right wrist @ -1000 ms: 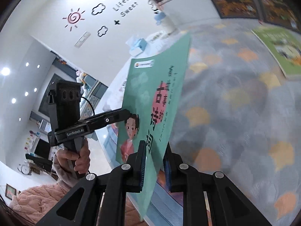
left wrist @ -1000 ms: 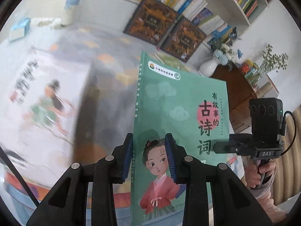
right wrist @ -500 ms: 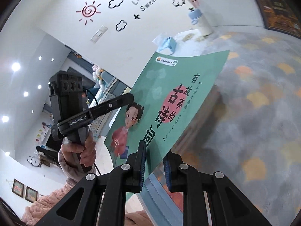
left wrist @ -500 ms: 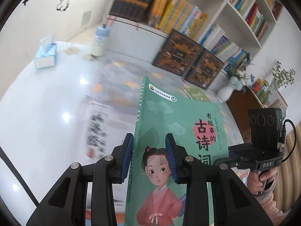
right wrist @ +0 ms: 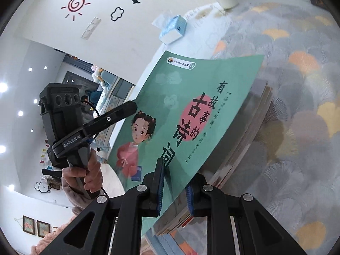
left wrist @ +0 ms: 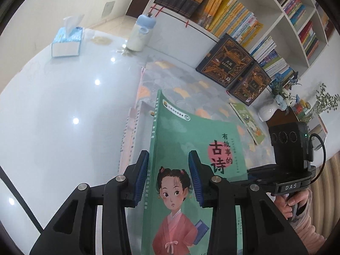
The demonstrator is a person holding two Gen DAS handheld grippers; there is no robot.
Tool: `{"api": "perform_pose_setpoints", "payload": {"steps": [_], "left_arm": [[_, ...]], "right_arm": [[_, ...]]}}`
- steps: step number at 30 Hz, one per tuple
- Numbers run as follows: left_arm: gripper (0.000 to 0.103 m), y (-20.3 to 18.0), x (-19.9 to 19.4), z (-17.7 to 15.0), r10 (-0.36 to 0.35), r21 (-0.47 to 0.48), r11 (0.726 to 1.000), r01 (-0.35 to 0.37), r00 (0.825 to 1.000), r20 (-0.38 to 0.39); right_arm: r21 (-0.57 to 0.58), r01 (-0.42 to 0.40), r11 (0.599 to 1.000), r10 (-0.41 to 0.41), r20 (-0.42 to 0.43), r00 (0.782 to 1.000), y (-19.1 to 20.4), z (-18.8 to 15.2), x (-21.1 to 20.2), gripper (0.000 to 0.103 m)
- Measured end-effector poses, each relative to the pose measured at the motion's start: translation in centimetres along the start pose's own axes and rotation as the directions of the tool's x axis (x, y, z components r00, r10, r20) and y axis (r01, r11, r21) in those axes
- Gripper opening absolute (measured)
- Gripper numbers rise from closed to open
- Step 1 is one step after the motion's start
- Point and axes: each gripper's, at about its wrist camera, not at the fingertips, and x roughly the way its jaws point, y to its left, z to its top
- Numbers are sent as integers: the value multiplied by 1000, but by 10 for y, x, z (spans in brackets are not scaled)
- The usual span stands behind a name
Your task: Organize books
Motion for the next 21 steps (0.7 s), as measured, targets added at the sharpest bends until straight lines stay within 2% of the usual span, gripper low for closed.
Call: {"api": "perform_pose_setpoints", "payload": {"steps": [8, 13, 17, 21], "left_arm": [[35, 15, 8, -7, 37, 3, 999, -36, 999, -13], [35, 22, 12, -9, 21, -13, 1000, -21, 1000, -19], [36, 19, 11, -11, 49, 5, 999, -49, 999, -9], [36, 20, 4, -9, 88, 5, 996, -89, 996, 17]], "right_arm": [[16, 6, 1000, -6, -2, 1000, -7, 0, 2, 21], [0, 30, 1000, -30, -1, 1000, -2, -3, 1, 21], [-3, 79, 997, -79, 4, 997, 1, -4, -3, 21], [8, 90, 996, -90, 7, 996, 0, -4, -5, 23]]}}
